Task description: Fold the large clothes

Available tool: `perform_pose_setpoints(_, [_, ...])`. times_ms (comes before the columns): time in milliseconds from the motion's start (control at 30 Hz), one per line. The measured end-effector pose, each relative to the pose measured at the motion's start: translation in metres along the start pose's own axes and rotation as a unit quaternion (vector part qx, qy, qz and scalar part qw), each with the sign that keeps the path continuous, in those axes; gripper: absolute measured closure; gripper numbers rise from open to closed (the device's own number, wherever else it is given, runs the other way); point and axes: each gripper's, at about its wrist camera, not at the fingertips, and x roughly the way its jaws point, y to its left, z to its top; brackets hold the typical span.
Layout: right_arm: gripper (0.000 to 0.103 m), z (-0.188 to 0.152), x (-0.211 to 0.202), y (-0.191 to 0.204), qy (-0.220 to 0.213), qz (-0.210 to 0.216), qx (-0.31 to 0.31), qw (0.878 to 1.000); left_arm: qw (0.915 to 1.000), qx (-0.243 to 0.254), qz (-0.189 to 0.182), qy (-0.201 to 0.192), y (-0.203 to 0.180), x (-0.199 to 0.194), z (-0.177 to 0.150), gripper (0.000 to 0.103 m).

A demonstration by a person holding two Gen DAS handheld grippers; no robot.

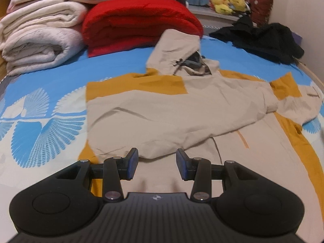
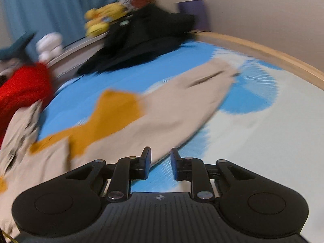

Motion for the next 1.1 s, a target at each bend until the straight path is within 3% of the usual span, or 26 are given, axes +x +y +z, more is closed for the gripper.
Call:
perform_pose_setpoints(133, [0.078, 0.031, 0.049, -0.041, 0.007, -0.013, 0.049, 0.999, 0.9995, 0.029, 0.004, 0.007, -0.018, 0.010, -0.006, 0.057])
perform_pose_setpoints(300, [0.062, 0.048, 0.114, -0.068, 0.033, -0.037, 0.074, 0.996, 0.9990, 0.043, 0.006, 0.008, -0.032, 0.024, -0.009, 0.057])
perform_pose_setpoints(467, [0.061, 0.054, 0.150, -0.083, 0.034, -0.041, 0.122, 0.991, 0.9978, 0.064, 0.010, 0.015, -0.042, 0.035, -0.013, 0.057])
perform_pose_setpoints(567, [0.061, 0.060, 0.163, -0.078, 0.030, -0.046, 0.119, 0.991, 0.9971, 0.074, 0.011, 0.013, -0.042, 0.036, -0.013, 0.057])
perform_pose_setpoints(633, [0.071, 0.064, 0.167, -0.073, 0.025, -0.052, 0.120, 0.991, 0.9972, 0.073, 0.013, 0.009, -0.039, 0.034, -0.013, 0.057])
perform_pose_setpoints(667, [0.096, 0.066, 0.167, -0.071, 0.020, -0.062, 0.122, 0.990, 0.9974, 0.070, 0.013, 0.007, -0.036, 0.033, -0.012, 0.057])
perform_pose_setpoints(733, [0.101, 0.069, 0.159, -0.062, -0.001, -0.080, 0.112, 0.990, 0.9979, 0.064, 0.014, 0.004, -0.031, 0.031, -0.009, 0.057])
perform_pose_setpoints(833, [0.103, 0.079, 0.132, -0.018, -0.061, -0.130, 0.023, 0.989, 0.9985, 0.051, 0.020, 0.000, -0.021, 0.026, -0.006, 0.057])
perform_pose_setpoints(933, [0.103, 0.084, 0.092, 0.053, -0.132, -0.139, -0.086, 0.978, 0.9993, 0.029, 0.021, -0.007, -0.005, 0.017, -0.002, 0.057])
perform_pose_setpoints(1000, [0.103, 0.079, 0.058, 0.116, -0.180, -0.115, -0.162, 0.964, 0.9996, 0.011, 0.021, -0.011, 0.007, 0.009, 0.001, 0.057])
perform_pose_setpoints(1100, [0.103, 0.043, -0.007, 0.219, -0.235, -0.017, -0.261, 0.936, 0.9994, -0.015, 0.027, -0.018, 0.027, 0.001, 0.005, 0.057])
